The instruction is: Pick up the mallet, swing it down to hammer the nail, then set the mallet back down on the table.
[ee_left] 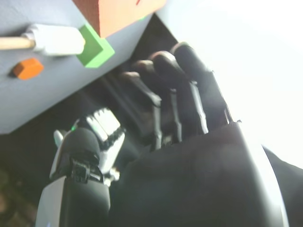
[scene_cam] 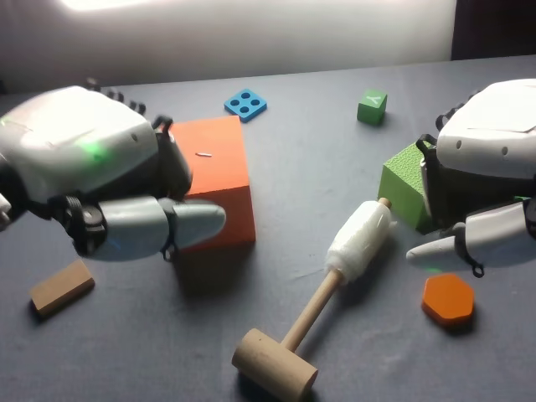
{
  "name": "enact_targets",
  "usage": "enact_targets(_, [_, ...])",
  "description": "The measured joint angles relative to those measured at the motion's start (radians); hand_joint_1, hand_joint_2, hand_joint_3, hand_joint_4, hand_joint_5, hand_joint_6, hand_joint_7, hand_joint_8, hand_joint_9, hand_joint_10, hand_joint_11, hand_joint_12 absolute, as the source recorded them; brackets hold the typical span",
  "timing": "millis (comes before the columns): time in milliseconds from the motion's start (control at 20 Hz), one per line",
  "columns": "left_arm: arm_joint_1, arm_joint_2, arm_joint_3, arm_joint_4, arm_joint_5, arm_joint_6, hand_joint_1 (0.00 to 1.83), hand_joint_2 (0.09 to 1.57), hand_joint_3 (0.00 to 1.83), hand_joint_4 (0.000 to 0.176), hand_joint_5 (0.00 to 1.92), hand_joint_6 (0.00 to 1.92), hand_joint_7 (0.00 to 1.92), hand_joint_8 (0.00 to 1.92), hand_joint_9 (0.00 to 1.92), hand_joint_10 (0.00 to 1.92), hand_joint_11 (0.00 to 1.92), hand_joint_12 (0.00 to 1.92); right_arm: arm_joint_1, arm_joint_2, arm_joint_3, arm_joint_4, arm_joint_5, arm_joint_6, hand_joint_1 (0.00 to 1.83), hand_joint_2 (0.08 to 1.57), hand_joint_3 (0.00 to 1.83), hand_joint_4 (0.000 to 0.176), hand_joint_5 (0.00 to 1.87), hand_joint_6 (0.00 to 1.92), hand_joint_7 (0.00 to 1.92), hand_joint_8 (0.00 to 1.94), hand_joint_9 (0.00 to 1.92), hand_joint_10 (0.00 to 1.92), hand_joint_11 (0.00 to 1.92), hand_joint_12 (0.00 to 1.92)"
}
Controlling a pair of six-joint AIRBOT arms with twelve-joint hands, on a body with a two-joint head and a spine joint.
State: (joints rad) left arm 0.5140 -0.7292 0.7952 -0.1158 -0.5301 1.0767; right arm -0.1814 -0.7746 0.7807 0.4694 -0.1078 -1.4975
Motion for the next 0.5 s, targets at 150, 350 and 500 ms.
enact_targets(150, [-0.003,0.0,-0.021,0.006,0.0,0.0,0.99,1.38,0.01,0.173,1.46,1.89,1.62,1.91,1.68,1.92,1.67,1.92,0.0,0.0,-0.001,0.001,0.016,-0.008,0.62,1.51,0.03,0.17,1.57,1.92,1.71,1.94,1.75,1.92,1.82,1.92])
enact_targets(350, [0.002,-0.001,-0.029,0.011,0.008,-0.001,1.16,1.39,0.01,0.176,1.48,1.92,1.58,1.92,1.61,1.92,1.62,1.92,-0.001,0.0,-0.001,0.001,0.032,-0.019,0.84,1.53,0.0,0.176,1.54,1.92,1.7,1.94,1.75,1.92,1.81,1.92])
enact_targets(500, [0.002,0.0,-0.023,0.008,0.005,-0.001,0.93,1.4,0.01,0.176,1.31,1.9,1.48,1.92,1.5,1.92,1.45,1.92,-0.001,-0.001,-0.001,0.001,0.05,-0.027,0.88,1.5,0.0,0.176,1.54,1.92,1.68,1.94,1.75,1.92,1.79,1.92])
